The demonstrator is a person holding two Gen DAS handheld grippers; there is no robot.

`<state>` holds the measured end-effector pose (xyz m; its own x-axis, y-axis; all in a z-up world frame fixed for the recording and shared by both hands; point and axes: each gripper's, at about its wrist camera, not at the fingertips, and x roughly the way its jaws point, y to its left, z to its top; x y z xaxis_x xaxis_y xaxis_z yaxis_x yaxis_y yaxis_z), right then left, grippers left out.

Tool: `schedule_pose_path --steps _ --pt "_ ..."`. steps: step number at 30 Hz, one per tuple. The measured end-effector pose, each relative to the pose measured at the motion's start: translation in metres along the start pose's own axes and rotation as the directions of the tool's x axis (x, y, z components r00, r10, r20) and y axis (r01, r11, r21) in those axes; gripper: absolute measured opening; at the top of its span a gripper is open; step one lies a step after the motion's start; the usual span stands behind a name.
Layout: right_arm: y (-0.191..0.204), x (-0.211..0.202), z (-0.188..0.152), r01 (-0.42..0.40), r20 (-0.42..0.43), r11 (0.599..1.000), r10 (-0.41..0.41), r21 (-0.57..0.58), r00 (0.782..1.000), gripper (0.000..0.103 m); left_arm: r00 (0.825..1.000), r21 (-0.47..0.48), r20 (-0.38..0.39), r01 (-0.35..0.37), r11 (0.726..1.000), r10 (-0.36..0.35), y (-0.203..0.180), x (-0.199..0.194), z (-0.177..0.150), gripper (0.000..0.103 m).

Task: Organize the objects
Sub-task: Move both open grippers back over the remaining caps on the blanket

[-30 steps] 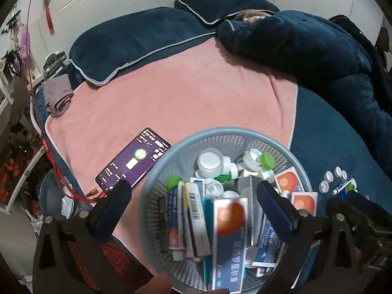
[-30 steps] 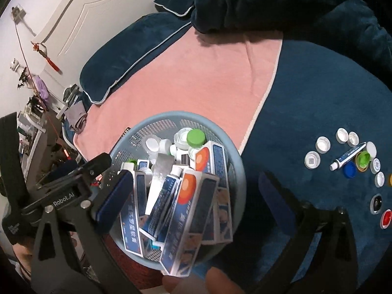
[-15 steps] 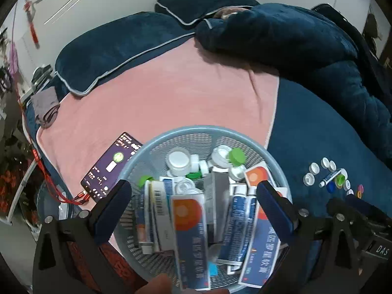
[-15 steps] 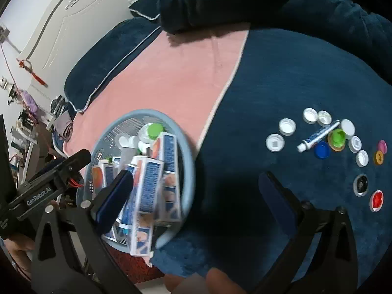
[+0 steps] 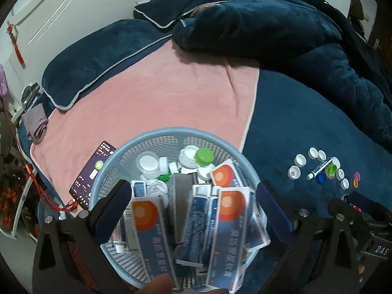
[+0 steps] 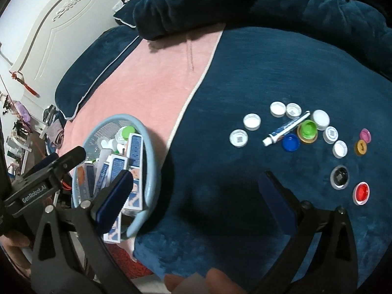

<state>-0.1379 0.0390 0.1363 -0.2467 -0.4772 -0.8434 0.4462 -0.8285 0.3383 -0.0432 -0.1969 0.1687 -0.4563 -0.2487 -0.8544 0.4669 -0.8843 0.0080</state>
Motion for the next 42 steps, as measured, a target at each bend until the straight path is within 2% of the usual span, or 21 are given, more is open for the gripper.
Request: schedule_pose_path --steps 7,20,29,32,35,38,40,42 --pt "-0.022 -0.005 -0.003 0.017 -0.001 1.000 -0.017 0.025 1.000 0.103 1.000 0.044 -0.004 0.011 0.999 -0.010 -0.026 0.000 0.002 0.102" --pt "-0.082 -0.019 -0.007 0.051 -0.003 0.990 -0.051 0.131 0.999 0.103 1.000 0.206 -0.018 0.011 0.979 -0.007 -0.086 0.007 -0.003 0.102" --pt "-0.107 -0.019 -0.004 0.067 -0.019 0.975 -0.064 0.213 0.998 0.103 0.996 0.275 -0.053 0.088 0.957 -0.076 -0.146 0.027 -0.013 0.102" --pt "-0.118 -0.022 -0.001 0.062 -0.025 0.962 -0.058 0.264 0.998 0.103 0.991 0.262 -0.064 0.134 0.956 -0.121 -0.172 0.043 -0.019 0.101" --pt "-0.131 -0.027 0.003 0.052 -0.019 0.950 -0.048 0.307 0.999 0.103 0.984 0.251 -0.093 0.168 0.953 -0.149 -0.194 0.069 -0.031 0.092" --pt "-0.145 -0.034 0.005 0.060 -0.008 0.936 -0.062 0.347 0.998 0.103 0.988 0.249 -0.094 0.141 0.958 -0.121 -0.207 0.096 -0.041 0.085" --pt "-0.153 -0.035 0.005 0.059 -0.005 0.926 -0.062 0.374 0.998 0.103 0.989 0.205 -0.089 0.130 0.970 -0.114 -0.205 0.110 -0.042 0.080" --pt "-0.162 -0.035 0.006 0.062 -0.007 0.915 -0.065 0.399 0.998 0.103 0.992 0.157 -0.073 0.111 0.981 -0.100 -0.201 0.121 -0.041 0.066"
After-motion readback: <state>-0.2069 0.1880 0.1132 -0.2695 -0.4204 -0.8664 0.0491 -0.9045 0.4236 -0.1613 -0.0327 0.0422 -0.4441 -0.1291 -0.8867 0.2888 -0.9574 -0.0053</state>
